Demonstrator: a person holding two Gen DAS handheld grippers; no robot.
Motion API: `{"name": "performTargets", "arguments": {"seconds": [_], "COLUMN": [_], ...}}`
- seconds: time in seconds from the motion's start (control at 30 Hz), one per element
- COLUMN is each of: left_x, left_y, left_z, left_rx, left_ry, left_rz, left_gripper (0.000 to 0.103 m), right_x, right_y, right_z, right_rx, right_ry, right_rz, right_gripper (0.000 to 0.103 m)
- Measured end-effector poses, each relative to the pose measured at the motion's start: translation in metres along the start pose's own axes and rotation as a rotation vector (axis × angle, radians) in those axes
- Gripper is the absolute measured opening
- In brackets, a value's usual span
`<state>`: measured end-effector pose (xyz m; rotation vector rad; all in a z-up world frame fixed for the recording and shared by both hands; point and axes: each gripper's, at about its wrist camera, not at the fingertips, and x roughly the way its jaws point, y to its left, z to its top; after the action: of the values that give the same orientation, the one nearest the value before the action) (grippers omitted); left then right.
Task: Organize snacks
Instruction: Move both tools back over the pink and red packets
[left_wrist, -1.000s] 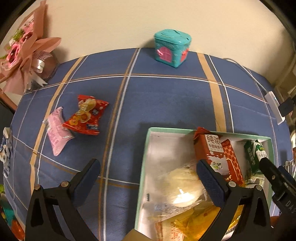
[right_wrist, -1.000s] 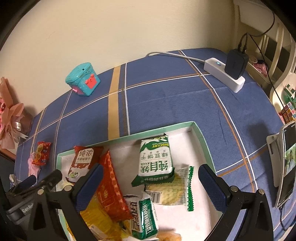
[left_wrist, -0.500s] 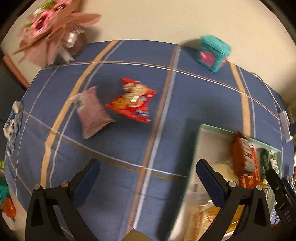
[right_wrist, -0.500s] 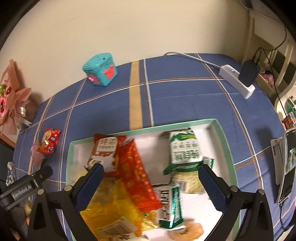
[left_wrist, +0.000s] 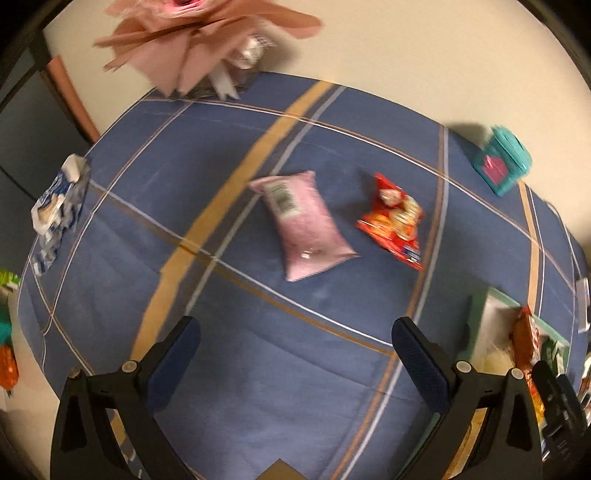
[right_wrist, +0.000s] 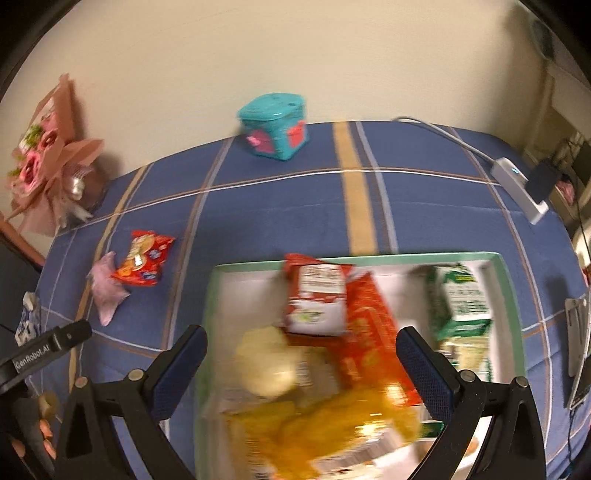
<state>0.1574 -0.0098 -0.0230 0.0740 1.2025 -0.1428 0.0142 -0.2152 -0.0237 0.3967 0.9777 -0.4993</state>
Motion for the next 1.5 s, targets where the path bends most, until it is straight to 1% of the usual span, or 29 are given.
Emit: {"name": "performTargets", "arguments": {"seconds": [0.13,0.3,0.57,0.77,0.9,1.07,1.23,1.4,1.5], "left_x": [-0.001,-0.003,-0.001,0.005,0.007,0.01,0.014,0.026,0.04], "left_y": [0.024,0.048,0.065,0.068,0.064,0.06,0.056,0.049,0.046], "left_z": [0.004,0.008,0.013,0.018,0.023,0.03,0.042,0.054,0.059], "left_rx": [-0.043,-0.091,-0.115,-0.119,-0.109,-0.093,-0.093,-0.101,-0.102], "left_ry": [-0.001,-0.004,-0.002,0.002,-0.014,-0.033,-0.057,-0.083,-0.084], "left_rz": [0.008,-0.006,-0.015,-0.037,-0.048,-0.069,-0.091,-0.109,-0.125], "left_gripper": [0.103,0.103,0.103,0.103,0.103,0.103,0.103,0.103,0.102], "right_x": [0.003,0.009,0.02,0.027,0.03,0.032,0.034,0.055,0.067], "right_y": [0.026,0.06,0.09,0.103,0.108,0.114,0.121,0.129,0.134], "right_z": [-0.001,-0.007,-0.013,-0.014,-0.011,-0.005,0.005,0.021,0.034], "right_rx": [-0.042,-0.102,-0.145,-0.166,-0.162,-0.153,-0.145,-0.162,-0.145], "right_ry": [0.003,0.011,0.03,0.035,0.022,-0.005,-0.044,-0.011,-0.002], "right_rz": [0.016,0.04,0.065,0.071,0.081,0.099,0.136,0.124,0.156], "right_gripper": [0.103,0.103,0.103,0.103,0.103,0.103,0.103,0.103,0.103]}}
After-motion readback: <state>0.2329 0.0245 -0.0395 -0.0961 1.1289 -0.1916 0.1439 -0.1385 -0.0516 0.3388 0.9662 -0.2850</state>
